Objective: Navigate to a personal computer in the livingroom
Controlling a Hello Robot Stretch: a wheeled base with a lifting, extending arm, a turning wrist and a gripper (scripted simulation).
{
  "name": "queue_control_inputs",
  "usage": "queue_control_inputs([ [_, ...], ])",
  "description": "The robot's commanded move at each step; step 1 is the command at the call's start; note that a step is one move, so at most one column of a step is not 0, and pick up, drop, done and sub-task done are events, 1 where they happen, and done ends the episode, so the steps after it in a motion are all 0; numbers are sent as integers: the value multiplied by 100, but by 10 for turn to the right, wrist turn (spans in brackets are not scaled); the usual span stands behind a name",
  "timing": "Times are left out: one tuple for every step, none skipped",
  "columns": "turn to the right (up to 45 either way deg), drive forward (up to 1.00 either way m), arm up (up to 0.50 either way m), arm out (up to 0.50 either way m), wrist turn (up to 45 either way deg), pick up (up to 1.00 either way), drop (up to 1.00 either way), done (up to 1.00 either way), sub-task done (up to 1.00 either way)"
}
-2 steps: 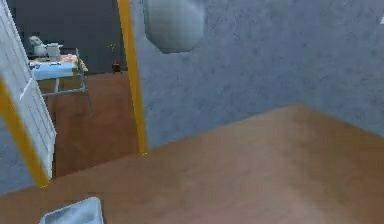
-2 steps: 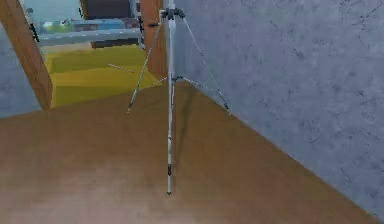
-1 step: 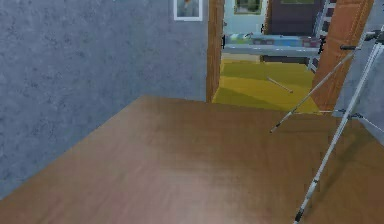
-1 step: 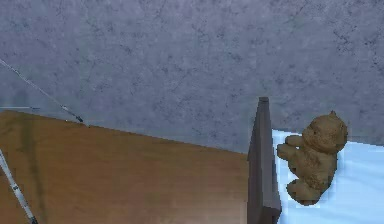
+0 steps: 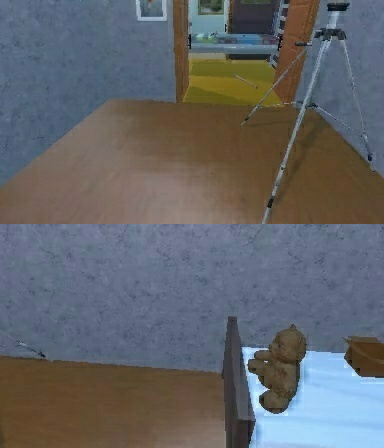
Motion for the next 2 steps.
queue_control_inputs([
  [0, 20, 0, 0, 0, 0, 0, 0, 0],
  [180, 0, 0, 0, 0, 0, 0, 0, 0],
])
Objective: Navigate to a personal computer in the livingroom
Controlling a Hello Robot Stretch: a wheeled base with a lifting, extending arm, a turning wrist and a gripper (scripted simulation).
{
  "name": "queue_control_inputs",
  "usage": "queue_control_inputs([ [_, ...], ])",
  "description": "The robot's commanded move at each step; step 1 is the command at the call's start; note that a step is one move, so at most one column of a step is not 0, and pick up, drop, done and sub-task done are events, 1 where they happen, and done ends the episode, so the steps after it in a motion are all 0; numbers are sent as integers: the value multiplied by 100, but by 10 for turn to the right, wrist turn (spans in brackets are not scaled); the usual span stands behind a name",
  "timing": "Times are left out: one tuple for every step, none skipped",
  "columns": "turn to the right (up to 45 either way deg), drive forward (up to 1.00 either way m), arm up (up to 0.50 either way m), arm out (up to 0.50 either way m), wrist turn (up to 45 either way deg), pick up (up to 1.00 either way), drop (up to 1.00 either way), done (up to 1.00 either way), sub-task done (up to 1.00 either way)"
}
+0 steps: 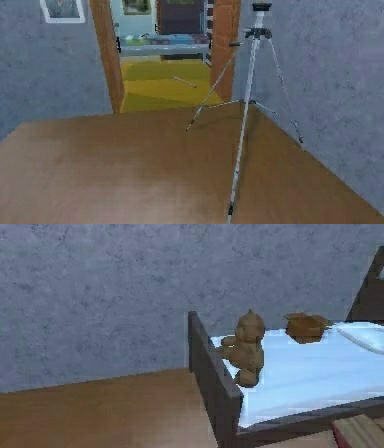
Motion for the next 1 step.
queue_control_inputs([
  [0, 70, 0, 0, 0, 0, 0, 0, 0],
])
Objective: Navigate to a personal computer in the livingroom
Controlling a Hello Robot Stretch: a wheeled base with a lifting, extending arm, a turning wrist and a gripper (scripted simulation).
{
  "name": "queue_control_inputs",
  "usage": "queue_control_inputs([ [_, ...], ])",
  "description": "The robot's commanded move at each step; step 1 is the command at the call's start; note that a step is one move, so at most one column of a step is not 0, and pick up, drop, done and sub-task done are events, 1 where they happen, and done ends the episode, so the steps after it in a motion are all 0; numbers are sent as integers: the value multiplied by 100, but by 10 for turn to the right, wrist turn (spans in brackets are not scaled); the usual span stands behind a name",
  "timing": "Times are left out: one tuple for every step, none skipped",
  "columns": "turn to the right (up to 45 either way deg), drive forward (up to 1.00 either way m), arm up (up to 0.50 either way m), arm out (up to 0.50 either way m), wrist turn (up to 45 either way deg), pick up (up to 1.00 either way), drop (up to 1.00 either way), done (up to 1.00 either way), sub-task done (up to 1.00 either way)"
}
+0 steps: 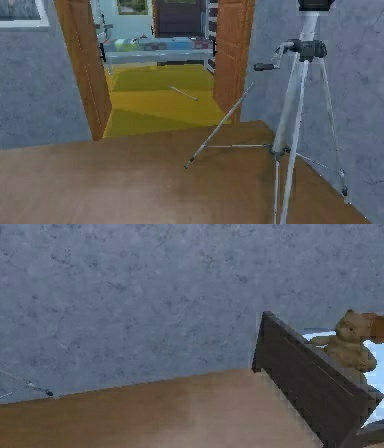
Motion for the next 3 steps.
queue_control_inputs([
  [-150, 0, 0, 0, 0, 0, 0, 0, 0],
  [0, 100, 0, 0, 0, 0, 0, 0, 0],
  [-30, 0, 0, 0, 0, 0, 0, 0, 0],
])
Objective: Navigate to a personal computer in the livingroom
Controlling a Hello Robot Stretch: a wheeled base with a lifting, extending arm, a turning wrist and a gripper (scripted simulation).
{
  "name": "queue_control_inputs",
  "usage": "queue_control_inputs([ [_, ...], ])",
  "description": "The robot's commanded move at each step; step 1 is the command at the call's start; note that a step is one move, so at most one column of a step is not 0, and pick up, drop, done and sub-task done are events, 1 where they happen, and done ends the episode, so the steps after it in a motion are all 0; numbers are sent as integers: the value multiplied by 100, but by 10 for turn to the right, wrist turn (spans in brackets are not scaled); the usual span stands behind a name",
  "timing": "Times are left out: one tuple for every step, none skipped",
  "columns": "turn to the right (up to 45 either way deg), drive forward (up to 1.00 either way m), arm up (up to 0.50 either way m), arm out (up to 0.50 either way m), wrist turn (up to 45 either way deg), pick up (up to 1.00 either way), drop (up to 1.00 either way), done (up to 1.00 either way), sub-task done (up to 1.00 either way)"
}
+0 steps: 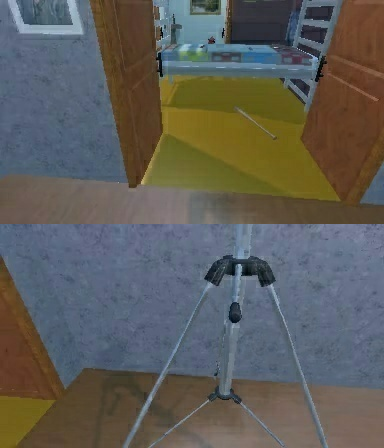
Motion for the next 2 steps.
queue_control_inputs([
  [0, 100, 0, 0, 0, 0, 0, 0, 0],
  [0, 10, 0, 0, 0, 0, 0, 0, 0],
])
